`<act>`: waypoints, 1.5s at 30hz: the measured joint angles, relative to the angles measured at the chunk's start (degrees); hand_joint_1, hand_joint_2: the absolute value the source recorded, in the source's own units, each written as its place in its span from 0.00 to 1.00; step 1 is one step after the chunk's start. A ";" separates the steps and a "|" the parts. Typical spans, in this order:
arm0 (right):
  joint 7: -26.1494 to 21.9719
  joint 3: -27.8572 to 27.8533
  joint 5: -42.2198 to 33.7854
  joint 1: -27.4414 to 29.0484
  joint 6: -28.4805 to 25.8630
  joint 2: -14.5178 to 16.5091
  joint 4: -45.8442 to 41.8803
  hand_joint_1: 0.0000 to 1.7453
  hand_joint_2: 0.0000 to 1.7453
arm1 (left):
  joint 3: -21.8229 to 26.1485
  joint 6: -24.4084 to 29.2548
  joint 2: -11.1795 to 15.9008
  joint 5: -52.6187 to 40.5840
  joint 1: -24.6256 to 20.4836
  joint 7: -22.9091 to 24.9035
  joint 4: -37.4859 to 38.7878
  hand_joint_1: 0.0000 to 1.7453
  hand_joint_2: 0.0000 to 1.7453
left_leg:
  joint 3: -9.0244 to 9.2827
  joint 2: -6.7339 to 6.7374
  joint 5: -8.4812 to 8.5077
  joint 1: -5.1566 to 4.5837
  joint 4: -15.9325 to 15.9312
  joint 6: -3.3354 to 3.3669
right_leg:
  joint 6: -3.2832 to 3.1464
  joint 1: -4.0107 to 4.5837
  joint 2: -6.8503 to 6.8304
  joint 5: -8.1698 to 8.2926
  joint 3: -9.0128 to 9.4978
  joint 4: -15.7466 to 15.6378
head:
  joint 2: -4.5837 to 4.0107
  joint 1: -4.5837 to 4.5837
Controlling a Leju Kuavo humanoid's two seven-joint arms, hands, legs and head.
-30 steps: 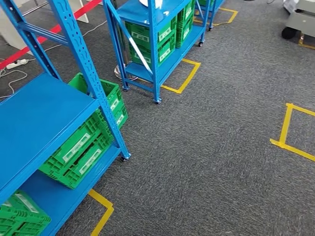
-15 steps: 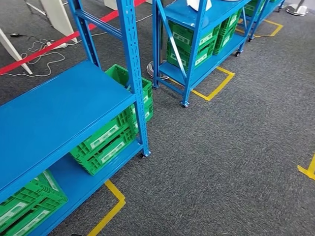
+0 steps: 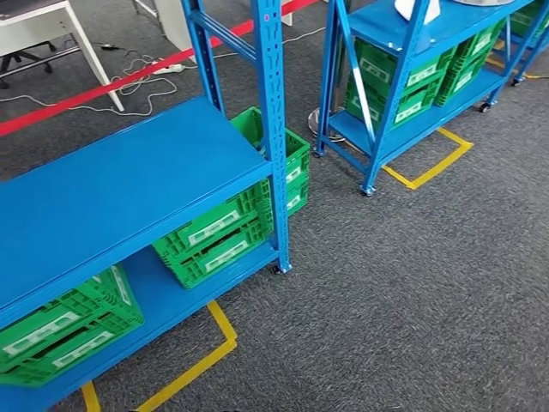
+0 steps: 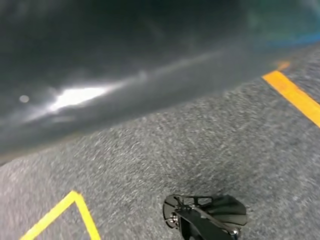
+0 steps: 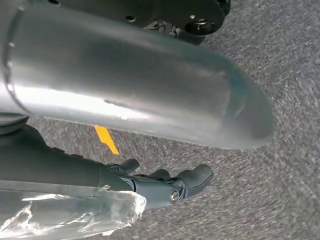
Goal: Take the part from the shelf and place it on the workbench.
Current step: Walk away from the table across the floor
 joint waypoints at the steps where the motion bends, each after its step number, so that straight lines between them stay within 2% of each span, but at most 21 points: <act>1: -0.01 0.01 0.01 -0.06 0.00 0.00 0.01 0.00 0.00 | 0.00 0.03 0.02 0.00 0.11 0.00 0.00 0.00 0.00 | 1.20 0.25 1.69 -0.11 -2.12 0.33 | -0.05 0.19 -0.73 -0.11 0.17 0.00 | 0.00 -0.01; 3: -0.04 0.04 0.05 -0.17 0.02 0.07 0.03 0.00 0.00 | 0.01 0.11 0.13 -0.02 0.14 0.00 0.00 0.00 0.00 | 5.32 2.37 5.35 -0.73 -9.65 1.51 | -0.02 0.58 -2.09 -0.42 0.61 -0.01 | 0.00 0.02; 5: -0.07 0.09 0.11 -0.25 0.06 0.17 0.08 0.00 0.00 | 0.00 0.15 0.20 -0.08 -0.14 -0.03 0.00 0.00 0.00 | 7.88 4.66 6.40 -1.47 -14.74 2.50 | 0.24 0.90 -3.38 -0.76 0.77 0.03 | 0.00 0.06; 8: -0.06 0.19 0.20 -0.52 0.09 0.22 0.10 0.00 0.00 | -0.01 0.17 0.18 -0.10 0.07 -0.05 0.01 0.00 0.00 | 8.12 3.81 6.36 -1.56 -16.19 2.95 | 0.87 1.02 -5.02 -1.17 1.05 -0.09 | 0.01 0.09; 10: -0.13 0.25 0.22 -0.59 0.07 0.22 0.10 0.00 0.00 | 0.01 0.20 0.16 -0.10 0.31 -0.04 0.02 0.00 0.00 | 8.53 2.49 6.87 -1.10 -17.05 3.28 | 1.48 0.96 -2.45 -2.63 0.28 1.90 | 0.01 0.21; 12: -0.15 0.26 0.24 -0.42 0.03 0.22 0.10 0.00 0.00 | 0.01 0.22 0.13 -0.15 0.10 -0.04 0.02 0.00 0.00 | 8.65 1.05 7.14 -0.85 -17.38 3.53 | 1.99 0.71 1.38 -5.96 -2.93 8.52 | 0.00 0.51; 14: -0.12 0.26 0.27 -0.22 0.02 0.22 0.10 0.00 0.00 | 0.01 0.22 0.01 -0.26 -0.05 -0.04 0.02 0.00 0.00 | 8.60 -0.58 7.15 -0.79 -17.32 3.58 | 2.31 0.44 2.50 -8.25 -6.66 15.47 | 0.00 0.65; 15: -0.12 0.26 0.28 -0.17 0.02 0.21 0.10 0.00 0.00 | 0.01 0.21 -0.07 -0.30 -0.01 -0.04 0.03 0.00 0.00 | 8.68 -1.43 7.12 -0.71 -17.29 3.53 | 2.46 0.30 2.60 -7.72 -7.39 16.34 | 0.00 0.65; 18: -0.18 0.26 0.30 -0.14 0.01 0.17 0.11 0.00 0.00 | 0.01 0.22 -0.16 -0.32 0.06 -0.04 0.04 0.00 0.00 | 9.04 -3.94 6.72 -0.31 -16.89 2.86 | 3.09 -0.48 4.55 -1.48 -3.92 7.43 | 0.00 0.72; 21: -0.32 0.28 0.34 -0.10 0.02 0.16 0.14 0.00 0.00 | 0.01 0.26 -0.09 -0.42 -0.11 -0.05 0.04 0.00 0.00 | 8.33 -6.04 6.46 -0.17 -15.95 1.71 | 2.84 -1.00 7.63 0.01 -0.89 1.16 | 0.00 0.97; 23: -0.40 0.28 0.38 -0.13 0.01 0.15 0.15 0.00 0.00 | 0.03 0.30 -0.02 -0.58 0.08 -0.06 0.04 0.00 0.00 | 7.80 -6.85 6.61 -0.01 -15.76 1.11 | 2.03 -0.88 6.50 -0.01 -0.66 1.07 | 0.00 0.96; 25: -0.57 0.28 0.42 -0.17 0.02 0.16 0.15 0.00 0.00 | 0.05 0.32 0.02 -0.70 0.21 -0.06 0.04 0.00 0.00 | 6.88 -4.61 5.48 -0.10 -14.08 0.56 | 1.25 -0.91 5.10 0.04 -0.52 0.92 | 0.00 0.65; 27: -0.76 0.28 0.45 -0.05 0.02 0.17 0.15 0.00 0.00 | 0.05 0.32 -0.02 -0.74 -0.04 -0.06 0.04 0.00 0.00 | 3.78 -1.22 2.25 -0.20 -7.91 0.13 | 0.56 -0.77 3.31 -0.10 -0.41 0.81 | 0.00 0.25; 30: -0.85 0.28 0.47 0.11 0.01 0.15 0.15 0.00 0.00 | 0.05 0.32 -0.04 -0.75 -0.13 -0.07 0.04 0.00 0.00 | -0.72 -0.05 -0.45 -0.10 0.89 0.09 | 0.13 -0.43 0.55 -0.45 -0.27 0.81 | 0.00 0.16; 32: -0.86 0.29 0.48 -0.01 0.00 0.16 0.15 0.00 0.00 | 0.06 0.32 -0.01 -0.77 0.10 -0.07 0.04 0.00 0.00 | 1.06 0.42 2.75 -0.24 -2.63 0.67 | 0.11 -0.19 -0.90 -0.72 0.11 0.81 | 0.00 0.15; 34: -0.89 0.30 0.50 -0.10 0.00 0.20 0.15 0.00 0.00 | 0.06 0.32 0.06 -0.82 0.05 -0.07 0.04 0.00 0.00 | 4.99 2.96 6.17 -0.91 -10.21 1.81 | 0.28 0.15 -2.20 -1.14 0.58 0.81 | 0.00 0.15; 36: -0.90 0.30 0.51 -0.16 0.00 0.25 0.16 0.00 0.00 | 0.05 0.33 0.12 -0.90 -0.21 -0.10 0.04 0.00 0.00 | 7.04 4.95 6.76 -1.59 -14.38 2.62 | 0.68 0.47 -3.51 -1.53 0.80 0.81 | 0.00 0.18; 38: -0.93 0.31 0.51 -0.38 -0.03 0.26 0.17 0.00 0.00 | 0.09 0.34 0.14 -0.93 -0.13 -0.13 0.05 0.00 0.00 | 7.18 4.23 6.49 -1.68 -15.13 2.83 | 1.13 0.59 -4.75 -1.74 1.16 0.61 | 0.00 0.20; 41: -1.08 0.32 0.40 -0.58 -0.33 0.25 0.17 0.00 0.00 | 0.16 0.39 0.11 -1.07 0.14 -0.13 0.07 0.00 0.00 | 7.69 2.25 7.05 -1.03 -16.15 3.28 | 1.89 0.38 -1.07 -4.02 0.04 3.80 | 0.00 0.48; 43: -1.10 0.32 0.27 -0.38 -0.51 0.23 0.17 0.00 0.00 | 0.19 0.40 0.09 -1.21 -0.10 -0.14 0.07 0.00 0.00 | 7.66 0.71 7.17 -0.80 -16.28 3.51 | 2.14 0.14 2.00 -7.55 -3.66 11.23 | 0.00 0.66; 45: -1.08 0.32 0.22 -0.22 -0.57 0.22 0.17 0.00 0.00 | 0.22 0.39 -0.02 -1.27 -0.15 -0.15 0.08 0.00 0.00 | 7.69 -0.93 7.15 -0.77 -16.25 3.55 | 2.31 0.05 2.55 -8.80 -6.87 16.67 | 0.00 0.69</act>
